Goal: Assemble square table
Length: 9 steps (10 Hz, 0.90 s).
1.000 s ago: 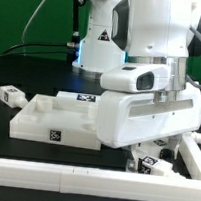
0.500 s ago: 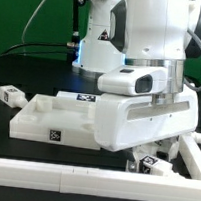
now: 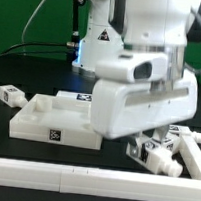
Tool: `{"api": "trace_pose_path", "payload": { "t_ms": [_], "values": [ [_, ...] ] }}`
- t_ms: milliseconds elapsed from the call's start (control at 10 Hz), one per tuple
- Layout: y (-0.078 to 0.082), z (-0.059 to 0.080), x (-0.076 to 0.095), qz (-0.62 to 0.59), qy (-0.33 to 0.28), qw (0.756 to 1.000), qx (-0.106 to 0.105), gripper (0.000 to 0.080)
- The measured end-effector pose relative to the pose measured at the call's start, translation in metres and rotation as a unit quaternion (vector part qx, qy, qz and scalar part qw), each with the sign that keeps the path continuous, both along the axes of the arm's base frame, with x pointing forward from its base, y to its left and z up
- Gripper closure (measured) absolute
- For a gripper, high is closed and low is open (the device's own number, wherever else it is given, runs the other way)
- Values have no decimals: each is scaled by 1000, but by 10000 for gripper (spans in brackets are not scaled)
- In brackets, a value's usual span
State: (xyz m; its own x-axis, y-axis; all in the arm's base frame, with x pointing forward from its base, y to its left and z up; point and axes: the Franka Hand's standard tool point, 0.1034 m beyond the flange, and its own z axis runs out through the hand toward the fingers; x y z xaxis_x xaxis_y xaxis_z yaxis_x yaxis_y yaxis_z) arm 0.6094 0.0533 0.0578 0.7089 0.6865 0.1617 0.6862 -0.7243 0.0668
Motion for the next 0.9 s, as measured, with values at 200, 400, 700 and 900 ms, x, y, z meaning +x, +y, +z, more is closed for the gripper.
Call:
{"api": "trace_pose_path", "payload": {
  "t_ms": [200,400,700,900],
  "values": [
    [-10,35,-25,1,-13,1000,-7,518],
    [-9,29,-51,-2,-8,1000,-7,518],
    [-5,28,-55,-12,-6,1000,-5,517],
    [5,23,-105,-18,24,1000,-3,517]
  ]
}}
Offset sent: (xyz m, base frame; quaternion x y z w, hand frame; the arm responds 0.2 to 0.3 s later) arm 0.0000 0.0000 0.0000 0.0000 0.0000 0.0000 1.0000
